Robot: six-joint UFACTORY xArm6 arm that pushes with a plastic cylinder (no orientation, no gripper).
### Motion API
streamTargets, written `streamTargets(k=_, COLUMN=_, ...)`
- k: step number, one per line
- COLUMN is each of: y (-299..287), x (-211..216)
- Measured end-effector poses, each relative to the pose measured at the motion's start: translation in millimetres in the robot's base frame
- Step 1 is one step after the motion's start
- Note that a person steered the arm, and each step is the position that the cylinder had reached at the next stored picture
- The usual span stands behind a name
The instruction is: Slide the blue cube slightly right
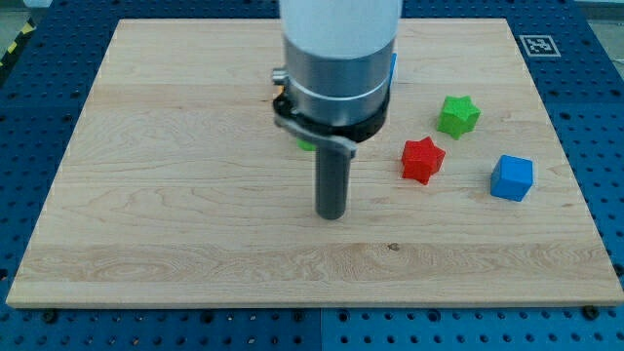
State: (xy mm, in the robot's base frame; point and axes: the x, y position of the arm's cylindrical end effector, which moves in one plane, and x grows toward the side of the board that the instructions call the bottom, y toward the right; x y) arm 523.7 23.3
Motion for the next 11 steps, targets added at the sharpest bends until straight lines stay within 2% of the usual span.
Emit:
streamTargets(k=3, y=164.6, x=-1.5)
streamTargets(k=5, y=166.0, x=1.7)
streamTargets(k=8, y=163.5, x=-25.0)
streamTargets(k=11, y=136.9, x=-57.2)
